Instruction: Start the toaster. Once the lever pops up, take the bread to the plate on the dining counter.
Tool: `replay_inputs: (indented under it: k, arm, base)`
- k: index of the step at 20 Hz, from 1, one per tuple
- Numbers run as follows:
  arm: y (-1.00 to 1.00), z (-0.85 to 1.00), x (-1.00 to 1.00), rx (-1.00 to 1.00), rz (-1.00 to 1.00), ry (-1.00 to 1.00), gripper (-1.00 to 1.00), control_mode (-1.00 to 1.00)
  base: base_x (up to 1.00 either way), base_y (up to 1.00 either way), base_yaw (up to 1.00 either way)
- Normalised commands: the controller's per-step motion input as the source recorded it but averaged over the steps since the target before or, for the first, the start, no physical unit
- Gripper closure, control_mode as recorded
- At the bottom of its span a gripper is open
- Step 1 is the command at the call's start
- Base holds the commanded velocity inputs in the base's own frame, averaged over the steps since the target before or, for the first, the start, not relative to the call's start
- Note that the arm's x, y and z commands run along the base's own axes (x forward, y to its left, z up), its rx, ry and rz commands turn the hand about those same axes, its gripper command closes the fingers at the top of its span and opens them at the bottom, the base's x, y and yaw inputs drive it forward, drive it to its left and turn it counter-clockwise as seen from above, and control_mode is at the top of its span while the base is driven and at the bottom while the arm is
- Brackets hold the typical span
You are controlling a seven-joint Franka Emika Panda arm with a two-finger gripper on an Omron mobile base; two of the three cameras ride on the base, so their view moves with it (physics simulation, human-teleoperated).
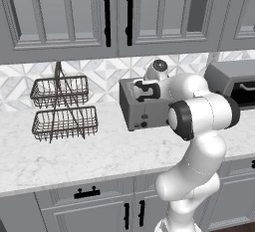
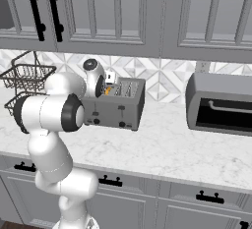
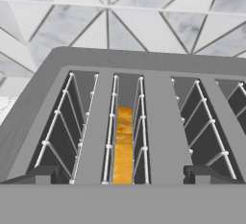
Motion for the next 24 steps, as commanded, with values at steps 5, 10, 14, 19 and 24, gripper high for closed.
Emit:
replay_inputs:
  k: [5,10,14,19,24]
  arm:
    - [0.0,0.0,0.0,0.0,0.0,0.0,-1.0,-1.0]
    - [0.0,0.0,0.0,0.0,0.0,0.0,-1.0,-1.0]
    - [0.0,0.0,0.0,0.0,0.0,0.0,-1.0,-1.0]
    - [0.0,0.0,0.0,0.0,0.0,0.0,-1.0,-1.0]
    - [0.0,0.0,0.0,0.0,0.0,0.0,-1.0,-1.0]
  base:
    - [0.0,0.0,0.0]
    - [0.0,0.0,0.0]
    - [0.0,0.0,0.0]
    - [0.0,0.0,0.0]
    - [0.0,0.0,0.0]
